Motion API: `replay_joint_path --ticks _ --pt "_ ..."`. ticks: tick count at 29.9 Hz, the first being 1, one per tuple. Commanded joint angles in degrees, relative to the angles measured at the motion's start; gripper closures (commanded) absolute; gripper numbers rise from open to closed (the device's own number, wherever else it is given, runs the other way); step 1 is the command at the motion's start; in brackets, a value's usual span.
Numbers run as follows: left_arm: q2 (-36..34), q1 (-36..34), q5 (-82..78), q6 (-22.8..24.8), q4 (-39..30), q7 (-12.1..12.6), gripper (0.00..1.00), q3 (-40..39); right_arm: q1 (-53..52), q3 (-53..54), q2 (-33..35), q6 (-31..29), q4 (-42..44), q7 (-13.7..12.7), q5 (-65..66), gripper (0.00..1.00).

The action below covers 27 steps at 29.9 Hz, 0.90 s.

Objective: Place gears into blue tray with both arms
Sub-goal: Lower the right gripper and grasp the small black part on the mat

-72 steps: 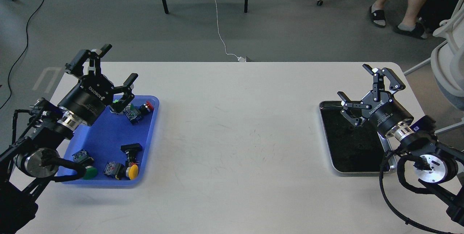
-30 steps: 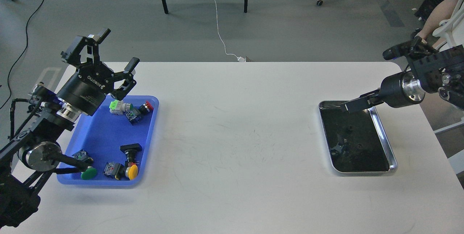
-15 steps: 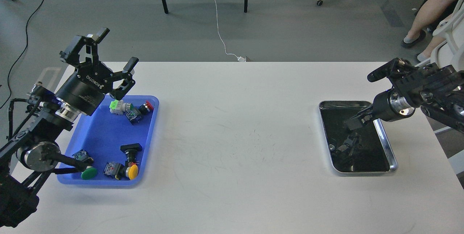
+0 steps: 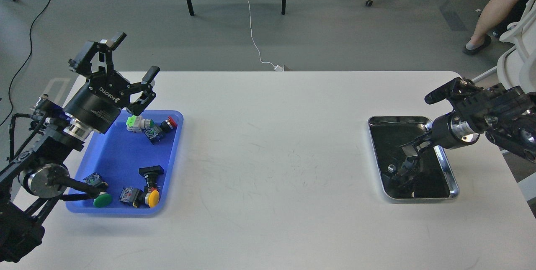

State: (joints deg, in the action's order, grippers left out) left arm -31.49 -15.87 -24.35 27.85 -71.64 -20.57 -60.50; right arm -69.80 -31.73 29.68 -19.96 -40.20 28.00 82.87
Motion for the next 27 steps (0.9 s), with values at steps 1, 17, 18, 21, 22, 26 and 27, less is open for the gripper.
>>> replay_joint_path --ticks 1,17,18,21,22,26,27 --pt "0.02 -0.04 0.00 -0.07 0.01 0.00 0.02 -0.06 0.89 0.00 -0.94 0.97 0.91 0.00 0.01 0.39" --pt "-0.33 -0.04 0.00 -0.07 0.01 0.00 0.02 -0.32 1.60 -0.35 -3.23 1.15 2.32 0.00 -0.08 0.52" --pt "-0.33 -0.04 0.00 0.01 0.01 0.00 0.02 -0.32 1.60 -0.35 -3.23 1.15 2.32 0.00 -0.08 0.53" --pt "-0.33 0.05 0.00 0.01 0.01 0.00 0.02 -0.41 1.77 -0.44 -3.14 1.06 2.32 0.00 -0.08 0.54" --pt "-0.42 0.14 0.00 0.01 0.01 0.00 0.02 -0.41 1.77 -0.44 -3.14 1.06 2.32 0.00 -0.08 0.55" --pt "-0.42 0.22 0.00 0.01 0.01 0.00 0.02 -0.41 1.77 -0.44 -3.05 1.06 2.32 0.00 -0.08 0.69" --pt "-0.42 0.22 0.00 0.01 0.01 0.00 0.02 -0.41 1.77 -0.44 -3.14 1.06 2.32 0.00 -0.08 0.72"
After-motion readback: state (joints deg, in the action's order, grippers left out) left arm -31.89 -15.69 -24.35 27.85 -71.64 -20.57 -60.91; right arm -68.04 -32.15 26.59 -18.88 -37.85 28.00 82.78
